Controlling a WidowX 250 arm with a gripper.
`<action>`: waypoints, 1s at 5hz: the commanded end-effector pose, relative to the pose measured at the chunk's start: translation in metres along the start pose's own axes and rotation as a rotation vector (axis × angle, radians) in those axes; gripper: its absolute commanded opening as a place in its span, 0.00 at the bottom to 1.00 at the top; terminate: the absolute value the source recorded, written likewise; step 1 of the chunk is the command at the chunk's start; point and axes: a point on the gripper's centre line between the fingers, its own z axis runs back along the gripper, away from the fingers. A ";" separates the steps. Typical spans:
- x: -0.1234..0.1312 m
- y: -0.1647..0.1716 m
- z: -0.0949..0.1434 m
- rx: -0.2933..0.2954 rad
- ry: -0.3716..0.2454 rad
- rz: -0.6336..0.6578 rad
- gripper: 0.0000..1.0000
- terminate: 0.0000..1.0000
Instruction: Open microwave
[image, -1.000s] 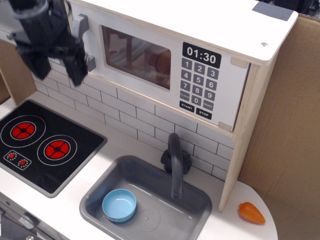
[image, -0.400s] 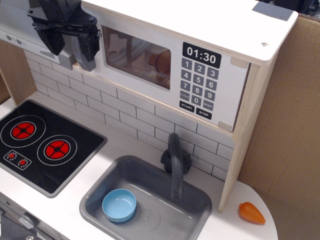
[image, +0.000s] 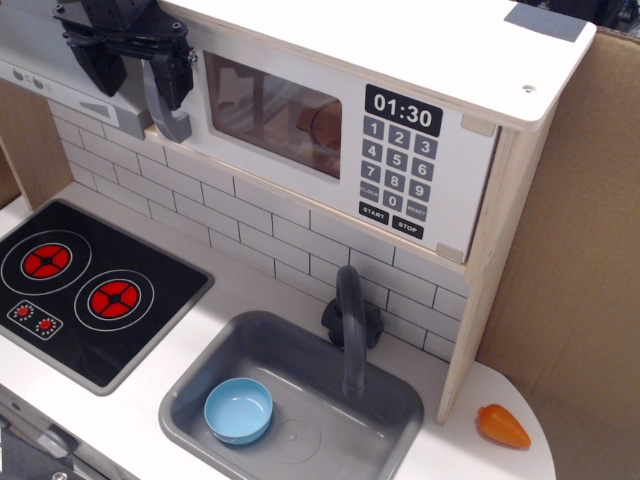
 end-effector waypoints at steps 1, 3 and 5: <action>0.010 0.003 0.007 0.002 -0.023 -0.103 0.00 0.00; -0.018 -0.001 0.007 -0.012 -0.005 -0.169 0.00 0.00; -0.071 -0.005 0.020 -0.029 0.015 -0.216 0.00 0.00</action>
